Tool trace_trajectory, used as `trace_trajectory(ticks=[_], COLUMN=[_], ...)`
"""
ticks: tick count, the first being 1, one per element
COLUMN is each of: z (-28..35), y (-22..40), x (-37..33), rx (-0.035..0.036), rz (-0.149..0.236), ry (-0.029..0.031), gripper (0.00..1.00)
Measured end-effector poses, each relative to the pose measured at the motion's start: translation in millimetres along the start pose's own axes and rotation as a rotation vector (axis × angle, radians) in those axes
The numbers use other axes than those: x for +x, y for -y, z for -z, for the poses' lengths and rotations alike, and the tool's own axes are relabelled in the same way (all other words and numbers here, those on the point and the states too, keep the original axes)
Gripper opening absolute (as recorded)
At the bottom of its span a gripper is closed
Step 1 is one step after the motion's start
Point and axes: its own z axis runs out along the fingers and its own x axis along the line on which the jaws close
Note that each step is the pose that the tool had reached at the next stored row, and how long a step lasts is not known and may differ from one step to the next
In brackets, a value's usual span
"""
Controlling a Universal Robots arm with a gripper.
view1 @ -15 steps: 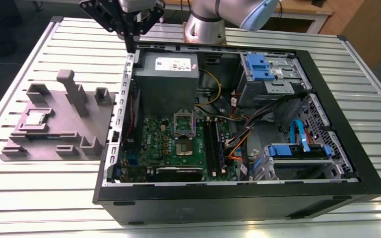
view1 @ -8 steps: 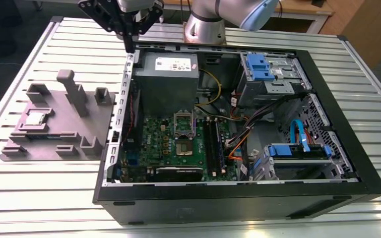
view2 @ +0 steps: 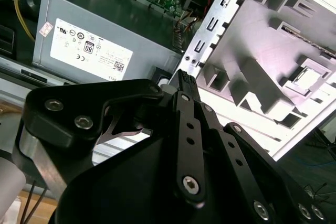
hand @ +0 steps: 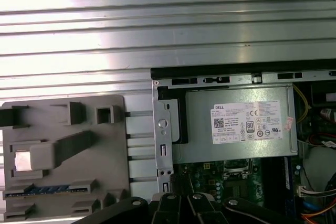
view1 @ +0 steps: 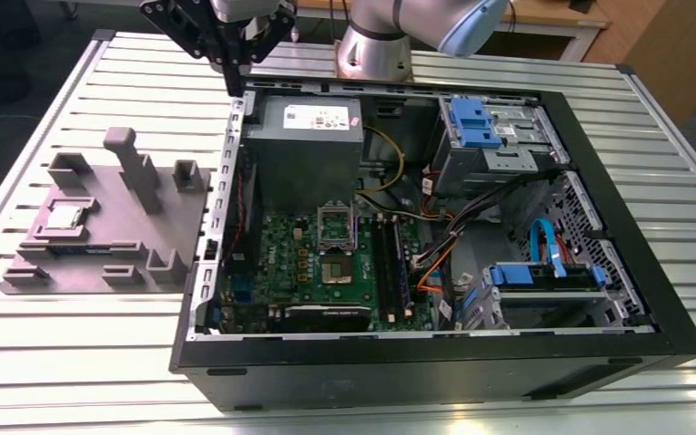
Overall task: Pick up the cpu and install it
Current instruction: 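Reach for the cpu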
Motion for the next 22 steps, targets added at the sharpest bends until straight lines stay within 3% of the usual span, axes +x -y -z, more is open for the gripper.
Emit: trace_trajectory(ticks=[22], z=[0.2], y=[0.6], x=[7.8], rx=[0.0000], rz=[0.000], ry=[0.0000], gripper=[0.10])
